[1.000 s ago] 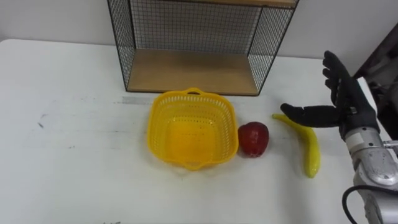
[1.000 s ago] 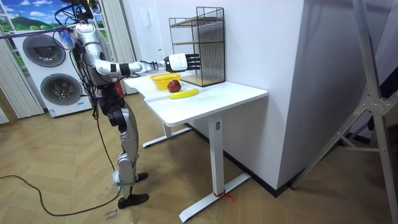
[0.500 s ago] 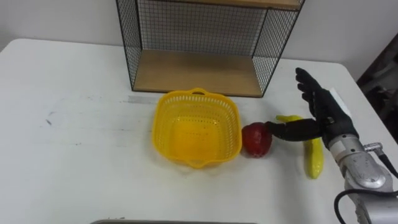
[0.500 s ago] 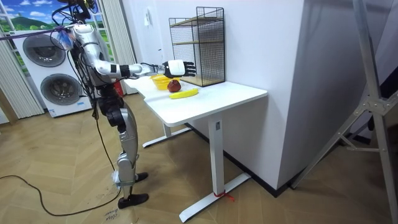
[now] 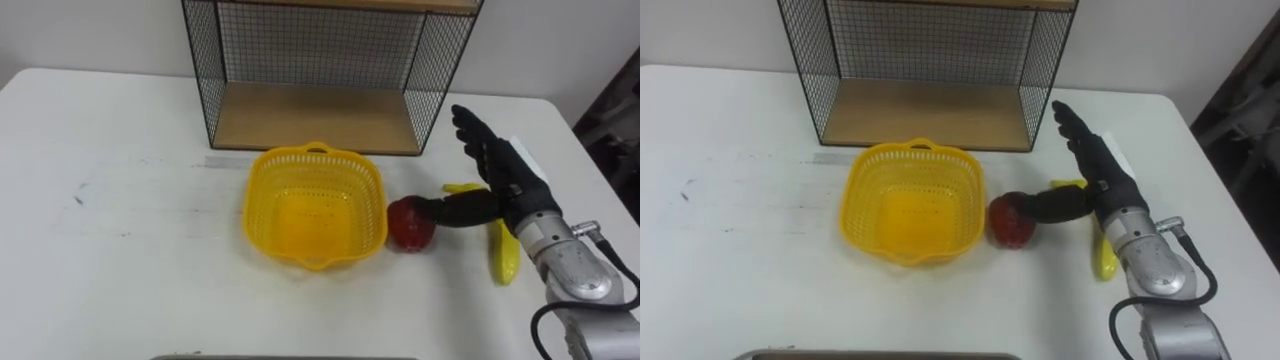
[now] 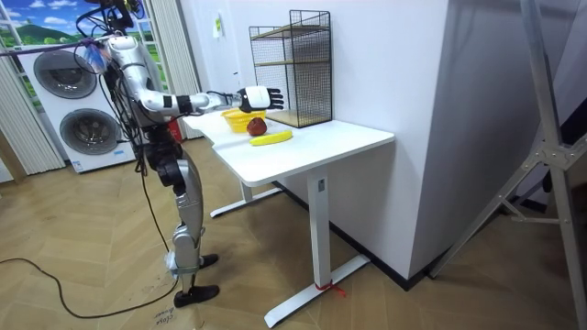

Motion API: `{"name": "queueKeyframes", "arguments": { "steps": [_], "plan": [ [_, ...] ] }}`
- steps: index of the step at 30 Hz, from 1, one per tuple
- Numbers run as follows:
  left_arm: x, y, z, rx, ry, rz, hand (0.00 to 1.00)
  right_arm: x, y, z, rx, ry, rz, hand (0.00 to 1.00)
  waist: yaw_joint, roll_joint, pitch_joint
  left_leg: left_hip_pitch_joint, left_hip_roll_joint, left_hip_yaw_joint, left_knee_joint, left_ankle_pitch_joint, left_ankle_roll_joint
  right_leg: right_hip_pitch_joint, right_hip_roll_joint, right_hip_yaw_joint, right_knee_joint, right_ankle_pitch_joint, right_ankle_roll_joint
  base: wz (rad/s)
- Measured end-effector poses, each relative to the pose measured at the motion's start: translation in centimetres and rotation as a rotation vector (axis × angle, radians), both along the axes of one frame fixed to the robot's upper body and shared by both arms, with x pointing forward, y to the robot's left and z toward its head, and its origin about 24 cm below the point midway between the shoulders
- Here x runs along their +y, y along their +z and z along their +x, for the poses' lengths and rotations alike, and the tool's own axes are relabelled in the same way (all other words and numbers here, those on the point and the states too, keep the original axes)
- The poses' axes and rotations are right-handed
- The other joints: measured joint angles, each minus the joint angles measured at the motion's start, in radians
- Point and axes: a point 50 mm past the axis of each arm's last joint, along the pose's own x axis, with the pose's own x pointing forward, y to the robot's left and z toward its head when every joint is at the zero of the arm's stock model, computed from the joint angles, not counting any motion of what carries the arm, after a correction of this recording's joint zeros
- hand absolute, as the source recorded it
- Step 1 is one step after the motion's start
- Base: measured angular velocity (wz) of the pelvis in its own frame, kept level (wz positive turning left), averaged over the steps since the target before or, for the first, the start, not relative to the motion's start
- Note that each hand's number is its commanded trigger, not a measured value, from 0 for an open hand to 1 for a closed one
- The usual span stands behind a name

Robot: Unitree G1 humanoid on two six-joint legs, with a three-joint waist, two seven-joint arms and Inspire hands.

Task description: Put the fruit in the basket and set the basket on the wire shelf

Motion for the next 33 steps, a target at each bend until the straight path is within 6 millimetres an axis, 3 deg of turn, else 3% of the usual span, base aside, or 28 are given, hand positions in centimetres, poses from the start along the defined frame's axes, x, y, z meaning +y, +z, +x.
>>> {"name": "queueKeyframes", "arguments": {
  "steps": [7, 13, 26, 33],
  "plan": [
    [-0.1, 0.0, 0.0, 0.006, -0.001, -0.011, 0.0, 0.4, 0.3, 0.0, -0.007, 0.034, -0.024, 0.0, -0.003, 0.005, -0.0025, -0.004, -0.002, -0.004, 0.0, 0.0, 0.0, -0.002, 0.0, -0.001, -0.001, 0.0, 0.0, 0.0],
    [-0.1, 0.0, -0.2, 0.014, 0.0, -0.011, 0.0, 0.2, -0.6, -0.5, 0.054, 0.041, -0.065, 0.0, -0.002, 0.005, -0.0032, -0.004, -0.003, -0.005, 0.0, 0.0, 0.0, -0.002, 0.0, -0.001, -0.001, 0.0, 0.0, 0.0],
    [-0.1, -0.1, 0.0, 0.028, 0.001, -0.019, 0.0, -0.6, -5.1, -2.0, 0.254, -0.002, -0.07, 0.0, 0.001, -0.015, -0.0021, -0.007, -0.003, -0.008, 0.006, 0.001, 0.001, -0.001, -0.001, -0.005, -0.001, 0.0, 0.0, 0.0],
    [-0.1, -0.2, 0.2, 0.025, -0.002, -0.034, 0.0, -0.8, -5.4, -2.2, 0.278, -0.013, -0.071, 0.0, 0.0, -0.014, -0.0012, -0.015, -0.002, -0.008, 0.012, 0.0, 0.001, -0.01, 0.0, -0.004, 0.001, 0.0, 0.0, 0.0]
  ]
}}
